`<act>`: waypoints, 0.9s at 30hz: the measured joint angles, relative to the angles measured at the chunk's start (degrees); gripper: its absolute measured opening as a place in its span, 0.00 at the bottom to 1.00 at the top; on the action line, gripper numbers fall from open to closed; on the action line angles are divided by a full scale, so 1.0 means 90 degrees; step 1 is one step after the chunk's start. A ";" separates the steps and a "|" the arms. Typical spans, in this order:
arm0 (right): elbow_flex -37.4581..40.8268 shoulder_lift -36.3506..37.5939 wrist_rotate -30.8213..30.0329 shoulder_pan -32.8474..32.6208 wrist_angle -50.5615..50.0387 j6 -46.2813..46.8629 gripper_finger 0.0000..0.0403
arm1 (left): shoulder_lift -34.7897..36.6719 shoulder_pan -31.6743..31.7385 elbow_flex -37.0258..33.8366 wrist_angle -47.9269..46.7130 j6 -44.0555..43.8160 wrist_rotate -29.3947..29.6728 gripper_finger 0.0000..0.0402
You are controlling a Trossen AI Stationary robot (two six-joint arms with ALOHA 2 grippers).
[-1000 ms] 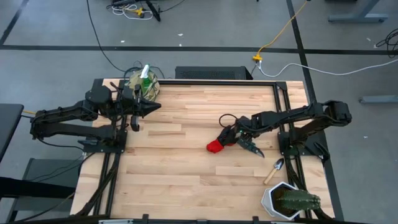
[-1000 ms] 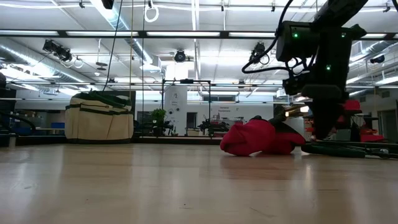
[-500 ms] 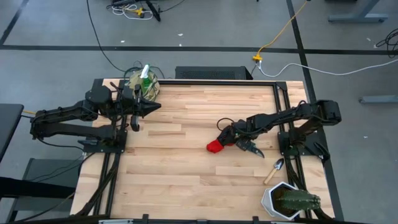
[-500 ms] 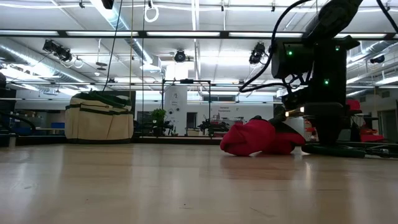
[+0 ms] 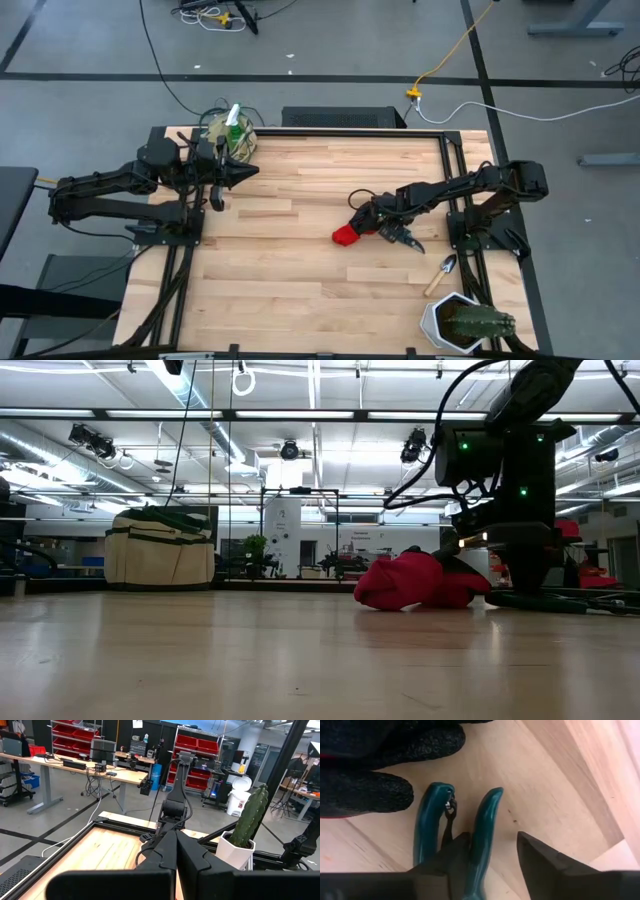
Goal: Pick & Place Garden tools in Gardening bag
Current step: Put the shear scissors into the gardening bag
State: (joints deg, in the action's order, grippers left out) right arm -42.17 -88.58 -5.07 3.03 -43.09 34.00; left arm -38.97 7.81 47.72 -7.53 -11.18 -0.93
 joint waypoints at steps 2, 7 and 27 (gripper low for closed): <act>0.0000 0.0000 0.0030 0.0000 0.0004 0.0000 0.36 | -0.0001 0.0000 0.0000 0.0000 0.0000 0.0000 0.01; 0.0005 -0.0005 0.0144 0.0000 0.0056 -0.0002 0.26 | 0.0001 0.0000 0.0000 0.0000 0.0000 -0.0001 0.01; 0.0010 -0.0005 0.0292 0.0000 0.0129 -0.0032 0.12 | 0.0001 -0.0002 0.0000 0.0000 -0.0011 -0.0007 0.01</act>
State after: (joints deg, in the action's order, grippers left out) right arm -42.09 -88.62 -2.44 3.03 -41.93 33.71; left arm -38.97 7.79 47.72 -7.53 -11.28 -0.99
